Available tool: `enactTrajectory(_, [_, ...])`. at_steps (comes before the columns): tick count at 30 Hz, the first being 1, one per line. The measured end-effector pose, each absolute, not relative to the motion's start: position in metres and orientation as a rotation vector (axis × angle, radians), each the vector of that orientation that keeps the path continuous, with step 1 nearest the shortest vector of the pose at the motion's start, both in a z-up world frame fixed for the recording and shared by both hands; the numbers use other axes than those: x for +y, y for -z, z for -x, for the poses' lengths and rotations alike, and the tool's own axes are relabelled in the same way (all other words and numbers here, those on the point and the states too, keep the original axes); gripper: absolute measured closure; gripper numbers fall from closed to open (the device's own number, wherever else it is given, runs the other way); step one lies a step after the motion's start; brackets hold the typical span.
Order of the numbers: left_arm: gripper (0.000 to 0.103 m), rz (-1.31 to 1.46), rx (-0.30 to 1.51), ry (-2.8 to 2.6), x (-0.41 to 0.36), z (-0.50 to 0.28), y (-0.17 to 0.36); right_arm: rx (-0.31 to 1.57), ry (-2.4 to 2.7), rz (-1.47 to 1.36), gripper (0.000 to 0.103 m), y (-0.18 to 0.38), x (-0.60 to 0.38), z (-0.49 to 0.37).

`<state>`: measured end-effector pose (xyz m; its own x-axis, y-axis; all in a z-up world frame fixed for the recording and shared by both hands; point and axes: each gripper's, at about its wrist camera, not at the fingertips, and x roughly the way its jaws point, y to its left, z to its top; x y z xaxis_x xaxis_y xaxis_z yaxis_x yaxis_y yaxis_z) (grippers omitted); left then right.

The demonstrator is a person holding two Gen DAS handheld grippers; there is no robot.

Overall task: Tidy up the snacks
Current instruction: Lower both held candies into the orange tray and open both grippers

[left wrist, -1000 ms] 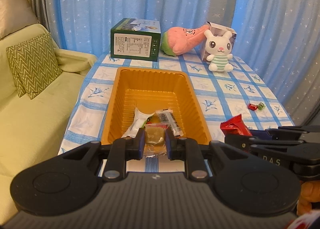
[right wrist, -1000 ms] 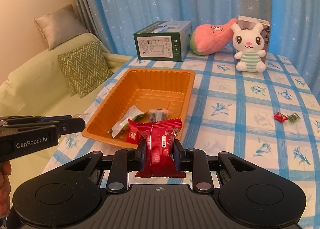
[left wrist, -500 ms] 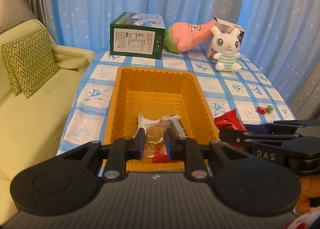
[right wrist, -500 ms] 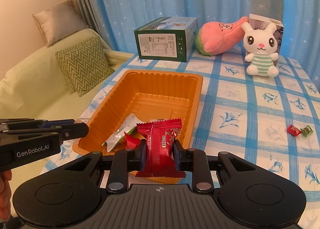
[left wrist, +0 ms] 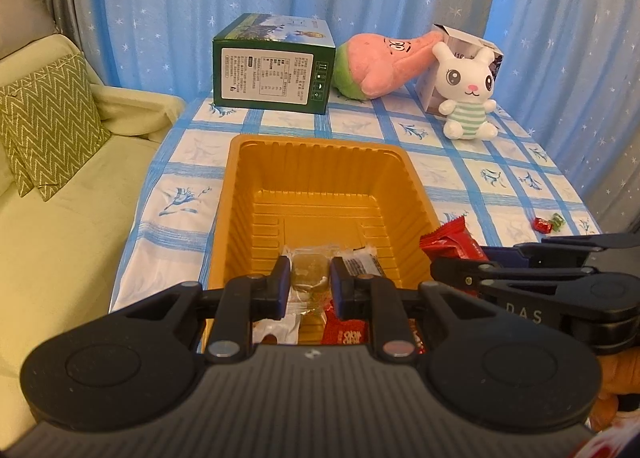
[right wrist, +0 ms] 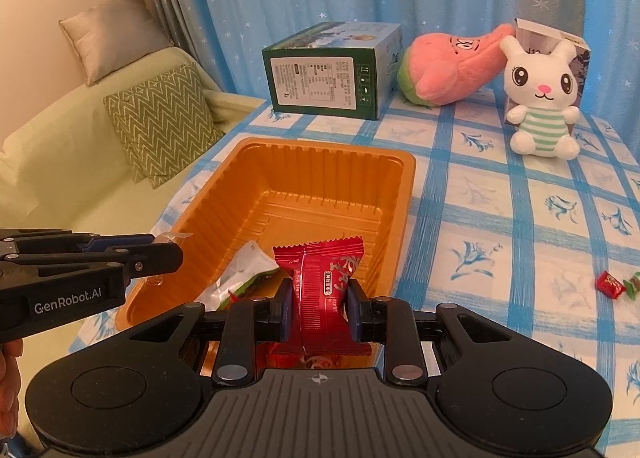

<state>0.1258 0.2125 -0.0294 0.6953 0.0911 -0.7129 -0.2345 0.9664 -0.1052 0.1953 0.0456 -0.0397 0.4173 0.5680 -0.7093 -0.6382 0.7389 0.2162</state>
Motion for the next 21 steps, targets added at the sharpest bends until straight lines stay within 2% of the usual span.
enactTrajectory(21, [0.083, 0.185, 0.812, -0.186, 0.237, -0.171, 0.05, 0.864, -0.761, 0.096, 0.076, 0.051, 0.066, -0.221])
